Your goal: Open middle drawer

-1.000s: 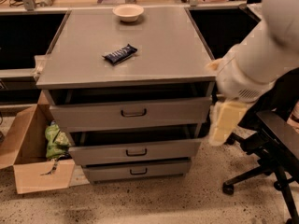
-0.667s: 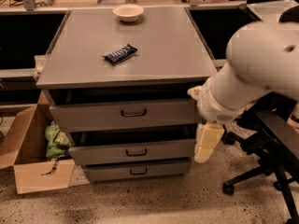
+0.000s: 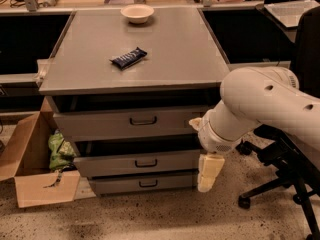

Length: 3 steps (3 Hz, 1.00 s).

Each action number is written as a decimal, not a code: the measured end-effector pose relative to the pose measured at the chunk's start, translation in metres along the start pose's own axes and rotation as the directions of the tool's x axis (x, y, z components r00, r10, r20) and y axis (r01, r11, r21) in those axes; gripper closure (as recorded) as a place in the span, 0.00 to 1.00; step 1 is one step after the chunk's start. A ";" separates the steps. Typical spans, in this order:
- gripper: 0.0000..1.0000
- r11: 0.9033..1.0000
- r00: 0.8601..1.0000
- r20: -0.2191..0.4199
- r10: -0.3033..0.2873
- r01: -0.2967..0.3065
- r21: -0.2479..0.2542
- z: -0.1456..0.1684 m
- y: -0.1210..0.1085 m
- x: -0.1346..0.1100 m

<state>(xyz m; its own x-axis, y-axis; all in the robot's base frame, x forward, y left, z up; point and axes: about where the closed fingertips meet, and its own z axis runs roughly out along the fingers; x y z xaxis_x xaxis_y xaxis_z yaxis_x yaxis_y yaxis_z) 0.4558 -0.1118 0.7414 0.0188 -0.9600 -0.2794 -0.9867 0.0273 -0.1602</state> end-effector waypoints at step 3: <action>0.00 0.998 0.981 -0.181 0.065 -0.063 0.015 0.219 -0.021 0.116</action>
Offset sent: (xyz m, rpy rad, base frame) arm 0.0302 -0.0589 -0.2256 -0.1763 0.0316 -0.1075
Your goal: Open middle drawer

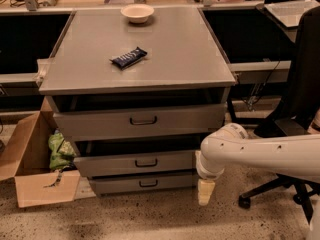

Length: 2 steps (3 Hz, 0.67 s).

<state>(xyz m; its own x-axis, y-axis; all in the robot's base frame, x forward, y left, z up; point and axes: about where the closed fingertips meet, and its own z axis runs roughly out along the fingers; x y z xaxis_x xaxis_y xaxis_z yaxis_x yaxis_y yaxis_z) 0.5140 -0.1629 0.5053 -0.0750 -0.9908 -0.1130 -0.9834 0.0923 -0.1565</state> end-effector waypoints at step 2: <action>0.00 1.000 1.000 0.014 -0.013 0.013 0.012 0.009 -0.009 -0.003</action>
Offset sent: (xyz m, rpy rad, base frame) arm 0.0241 0.0068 -0.0144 0.0252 -0.0356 0.0298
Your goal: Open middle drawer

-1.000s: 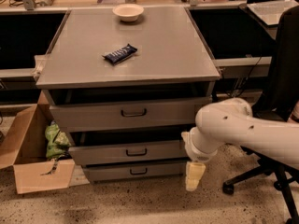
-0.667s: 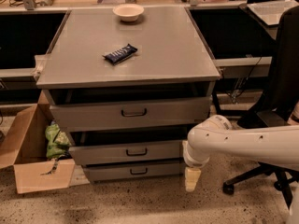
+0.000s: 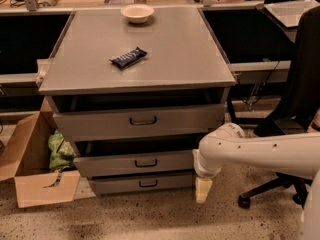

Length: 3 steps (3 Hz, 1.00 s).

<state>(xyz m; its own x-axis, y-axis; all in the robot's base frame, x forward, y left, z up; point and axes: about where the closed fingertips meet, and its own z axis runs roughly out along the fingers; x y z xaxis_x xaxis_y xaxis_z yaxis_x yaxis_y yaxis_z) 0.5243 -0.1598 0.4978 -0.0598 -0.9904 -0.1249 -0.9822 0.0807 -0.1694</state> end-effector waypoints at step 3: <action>0.00 0.988 0.991 -0.049 -0.126 0.130 0.084 0.054 -0.076 -0.036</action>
Offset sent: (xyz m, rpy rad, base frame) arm 0.1079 0.0471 -0.0288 -0.1059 -0.1509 0.1496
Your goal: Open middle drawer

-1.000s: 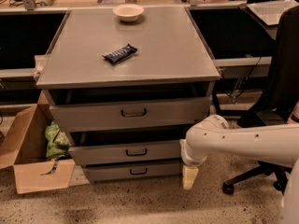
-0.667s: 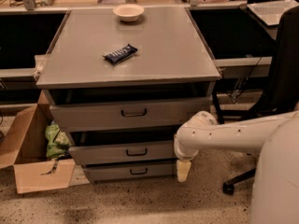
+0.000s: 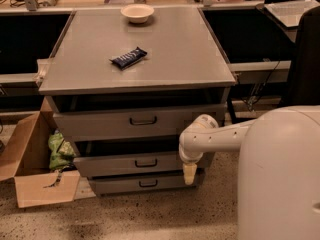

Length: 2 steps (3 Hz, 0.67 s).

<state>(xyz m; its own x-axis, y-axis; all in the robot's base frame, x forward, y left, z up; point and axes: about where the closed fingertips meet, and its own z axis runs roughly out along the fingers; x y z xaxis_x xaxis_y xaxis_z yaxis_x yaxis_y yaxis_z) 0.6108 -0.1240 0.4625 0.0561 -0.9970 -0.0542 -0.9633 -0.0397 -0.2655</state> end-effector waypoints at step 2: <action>0.18 0.997 1.000 0.010 0.019 -0.019 -0.071 0.057 -0.005 0.000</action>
Offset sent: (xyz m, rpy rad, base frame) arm 0.0264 0.0049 -0.0866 0.0164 0.1148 -0.0368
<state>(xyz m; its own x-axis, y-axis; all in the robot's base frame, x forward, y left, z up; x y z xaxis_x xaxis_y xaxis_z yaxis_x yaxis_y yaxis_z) 0.6304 -0.1197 0.4088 0.0400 -0.9968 -0.0691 -0.9803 -0.0257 -0.1959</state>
